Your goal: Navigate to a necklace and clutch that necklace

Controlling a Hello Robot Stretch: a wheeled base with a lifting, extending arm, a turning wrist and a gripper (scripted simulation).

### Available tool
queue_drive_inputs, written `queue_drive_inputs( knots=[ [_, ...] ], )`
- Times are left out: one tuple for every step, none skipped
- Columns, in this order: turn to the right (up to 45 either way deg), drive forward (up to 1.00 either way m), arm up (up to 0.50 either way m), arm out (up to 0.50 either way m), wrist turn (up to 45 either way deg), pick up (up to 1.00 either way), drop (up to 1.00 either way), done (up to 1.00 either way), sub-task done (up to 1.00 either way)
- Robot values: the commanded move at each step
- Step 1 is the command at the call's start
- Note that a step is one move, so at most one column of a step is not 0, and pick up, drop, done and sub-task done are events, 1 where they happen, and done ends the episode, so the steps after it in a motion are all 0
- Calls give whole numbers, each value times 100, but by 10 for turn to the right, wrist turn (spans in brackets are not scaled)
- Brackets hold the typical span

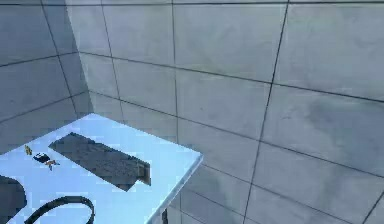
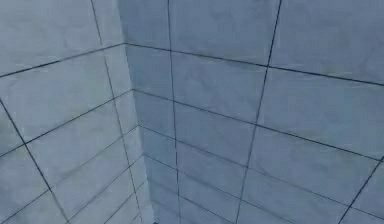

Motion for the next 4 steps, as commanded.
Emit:
queue_drive_inputs(
  knots=[
    [450,0,0,0,0,0,0,0,0],
    [450,0,0,0,0,0,0,0,0],
    [270,0,0,0,0,0,0,0,0],
    [0,10,0,0,0,0,0,0,0]
  ],
)
